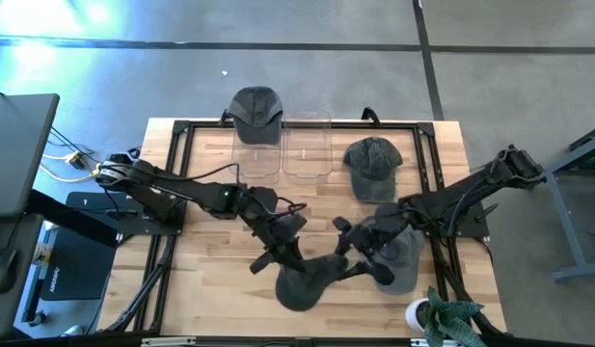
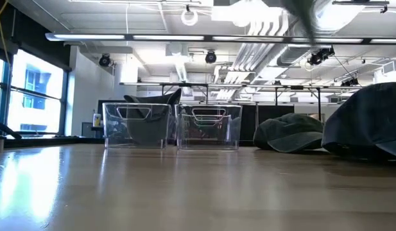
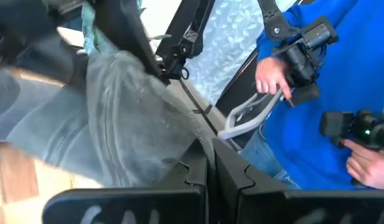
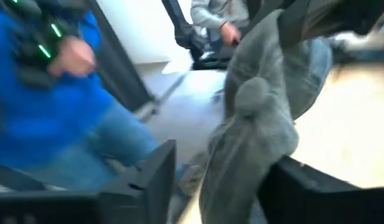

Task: Pick & Place hat
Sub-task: Put the bottom black cap into the right transparent bin

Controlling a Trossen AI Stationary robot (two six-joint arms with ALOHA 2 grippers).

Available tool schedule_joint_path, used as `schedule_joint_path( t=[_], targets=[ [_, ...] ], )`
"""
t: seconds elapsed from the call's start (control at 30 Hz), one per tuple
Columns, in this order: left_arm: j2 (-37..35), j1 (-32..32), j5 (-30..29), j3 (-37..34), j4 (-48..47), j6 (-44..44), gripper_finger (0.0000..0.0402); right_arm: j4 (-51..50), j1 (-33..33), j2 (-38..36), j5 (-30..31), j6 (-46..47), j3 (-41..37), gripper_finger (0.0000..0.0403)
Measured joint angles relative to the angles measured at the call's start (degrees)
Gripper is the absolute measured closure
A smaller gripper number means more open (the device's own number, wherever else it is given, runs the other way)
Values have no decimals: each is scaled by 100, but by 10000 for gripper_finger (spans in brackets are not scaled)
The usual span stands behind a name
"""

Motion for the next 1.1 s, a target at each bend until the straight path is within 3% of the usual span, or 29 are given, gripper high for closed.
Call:
schedule_joint_path(
  t=[0.1, 0.23, 0.53, 0.7, 0.9, 1.0, 1.1],
  targets=[
    [-22, 72, -68, 186, -438, 218, 400, 53, 90, 166, 140, -558, 0, 166],
    [-97, 164, -6, 417, -895, 311, 400, 220, 150, 494, -181, -383, -2, 163],
    [-280, 224, 526, 529, -1255, 391, 401, 734, 185, 309, -1650, 1600, 0, 208],
    [-280, 225, 582, 527, -1245, 343, 401, 1153, 190, 317, -861, 1179, 2, 214],
    [-280, 223, -12, 527, -1247, 402, 401, 1111, 242, 324, 4, 653, 2, 227],
    [-280, 225, -75, 527, -1249, 394, 401, 1055, 244, 326, 91, 558, 2, 271],
    [-280, 225, -84, 526, -1301, 343, 401, 1071, 237, 328, 124, 615, 2, 348]
  ],
)
